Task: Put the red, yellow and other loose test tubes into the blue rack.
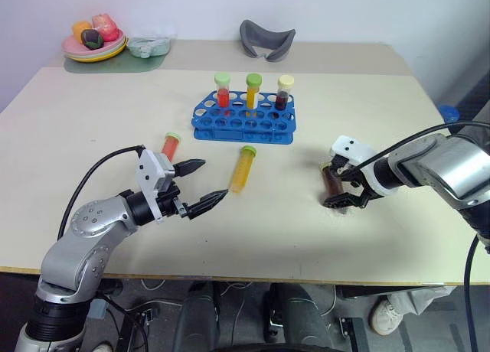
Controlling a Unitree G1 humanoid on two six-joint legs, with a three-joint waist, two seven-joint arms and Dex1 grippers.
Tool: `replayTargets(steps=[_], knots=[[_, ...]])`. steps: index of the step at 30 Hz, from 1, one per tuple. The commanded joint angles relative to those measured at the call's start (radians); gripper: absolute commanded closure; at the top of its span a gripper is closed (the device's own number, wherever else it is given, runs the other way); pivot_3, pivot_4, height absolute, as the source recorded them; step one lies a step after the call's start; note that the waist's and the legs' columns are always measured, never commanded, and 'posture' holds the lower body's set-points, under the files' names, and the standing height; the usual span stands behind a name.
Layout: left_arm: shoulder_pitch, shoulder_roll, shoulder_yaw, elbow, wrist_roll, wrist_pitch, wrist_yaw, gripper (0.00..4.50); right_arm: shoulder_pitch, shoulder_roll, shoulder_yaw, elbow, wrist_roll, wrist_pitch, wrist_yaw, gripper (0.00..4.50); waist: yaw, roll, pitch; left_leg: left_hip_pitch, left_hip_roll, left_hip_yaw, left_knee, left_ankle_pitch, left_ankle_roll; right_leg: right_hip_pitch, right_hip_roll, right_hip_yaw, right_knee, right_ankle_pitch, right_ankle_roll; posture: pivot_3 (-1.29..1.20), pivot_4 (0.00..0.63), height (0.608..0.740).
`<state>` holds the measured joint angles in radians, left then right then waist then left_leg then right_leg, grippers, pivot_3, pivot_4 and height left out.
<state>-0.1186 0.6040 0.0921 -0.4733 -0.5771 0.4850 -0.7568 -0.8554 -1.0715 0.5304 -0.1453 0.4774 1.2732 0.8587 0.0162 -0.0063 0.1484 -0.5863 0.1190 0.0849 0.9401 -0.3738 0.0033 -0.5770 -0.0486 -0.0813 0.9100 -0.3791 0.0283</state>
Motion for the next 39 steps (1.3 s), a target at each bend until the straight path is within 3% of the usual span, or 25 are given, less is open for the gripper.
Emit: replayTargets(steps=[1,5,15,28,39], knots=[[-0.017,-0.006,0.002,-0.012,0.003,-0.024,-0.001,0.00,0.023,0.004,0.005,0.037,-0.055,0.044,-0.016,0.54,0.000,0.000,0.000,0.000,0.000,0.000,0.000,0.000,0.000,0.000,0.000,0.000,0.000,0.000,0.000,0.00,0.150,0.655],[-0.016,-0.007,0.002,-0.013,0.003,-0.027,-0.003,0.00,0.023,0.012,-0.004,0.031,-0.091,0.040,-0.021,2.32,-0.001,0.000,0.000,0.000,0.000,0.000,0.000,0.000,0.000,0.000,0.000,0.000,0.000,0.000,0.000,0.00,0.150,0.655],[-0.023,-0.010,-0.002,-0.002,0.008,-0.037,-0.007,0.00,0.043,-0.008,0.004,0.009,-0.153,-0.039,0.041,2.32,-0.001,0.000,0.000,0.001,0.000,0.000,0.000,0.000,0.000,0.001,0.000,0.000,0.000,0.000,0.000,0.00,0.150,0.655],[-0.029,-0.001,0.007,-0.006,-0.002,-0.027,-0.015,0.00,0.095,-0.070,-0.044,-0.049,-0.140,0.056,0.112,2.32,0.001,0.000,0.000,0.001,0.000,0.000,0.000,0.000,0.000,0.001,0.000,-0.001,0.000,0.000,0.000,0.00,0.150,0.655],[-0.053,-0.011,-0.013,0.002,0.000,-0.025,-0.013,0.00,0.066,0.017,-0.091,0.013,-0.122,0.189,0.060,2.32,-0.003,0.000,0.000,0.002,0.000,0.000,0.000,0.000,0.000,0.002,0.000,-0.001,0.000,-0.001,-0.001,0.00,0.150,0.655]])
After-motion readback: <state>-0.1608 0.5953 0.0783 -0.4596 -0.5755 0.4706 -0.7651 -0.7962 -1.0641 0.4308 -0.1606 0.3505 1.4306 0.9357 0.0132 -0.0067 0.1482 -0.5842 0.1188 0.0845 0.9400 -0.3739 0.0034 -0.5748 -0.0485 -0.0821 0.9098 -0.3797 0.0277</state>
